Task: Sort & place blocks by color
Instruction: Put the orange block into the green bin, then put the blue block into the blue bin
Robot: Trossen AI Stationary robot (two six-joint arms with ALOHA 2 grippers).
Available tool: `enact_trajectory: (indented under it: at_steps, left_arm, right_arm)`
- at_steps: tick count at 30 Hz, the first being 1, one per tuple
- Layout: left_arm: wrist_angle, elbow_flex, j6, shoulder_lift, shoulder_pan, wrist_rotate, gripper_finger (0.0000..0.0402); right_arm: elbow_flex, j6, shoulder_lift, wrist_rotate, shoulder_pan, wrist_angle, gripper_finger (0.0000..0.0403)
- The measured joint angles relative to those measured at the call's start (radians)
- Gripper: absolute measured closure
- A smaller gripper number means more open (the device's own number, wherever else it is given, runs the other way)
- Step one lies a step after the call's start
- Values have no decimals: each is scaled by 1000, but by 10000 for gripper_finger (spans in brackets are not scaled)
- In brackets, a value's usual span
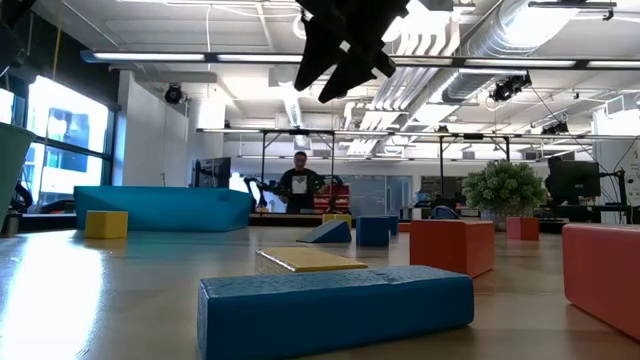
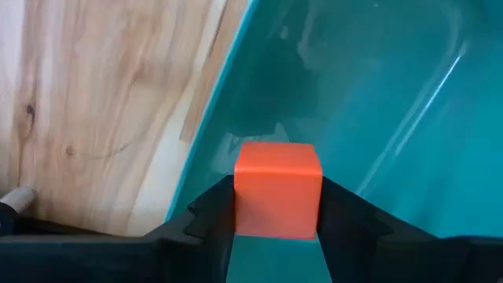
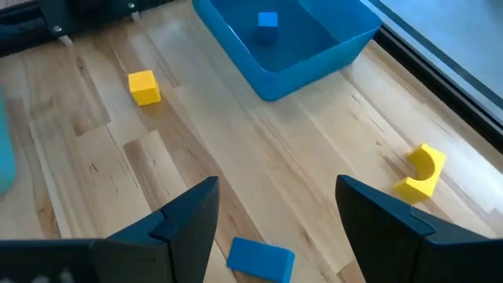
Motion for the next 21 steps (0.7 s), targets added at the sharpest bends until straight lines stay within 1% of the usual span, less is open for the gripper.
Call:
enact_trajectory:
  at_steps: [6, 10, 13, 17, 21]
  left_arm:
    - [-1, 0, 10, 0, 0, 8, 213]
    - [-1, 0, 9, 0, 6, 8, 192]
    - [-2, 0, -11, -3, 22, 10, 187]
    - [-7, 15, -26, -23, 50, 10, 188]
    - [-11, 20, -58, -57, 87, 9, 189]
  right_arm:
    - [0, 29, 0, -1, -51, -71, 159]
    - [0, 24, 0, -45, -115, -112, 159]
    - [0, 6, 0, -111, -183, -128, 159]
    - [0, -74, 0, -246, -283, -142, 159]
    - [0, -162, 0, -334, -369, -184, 159]
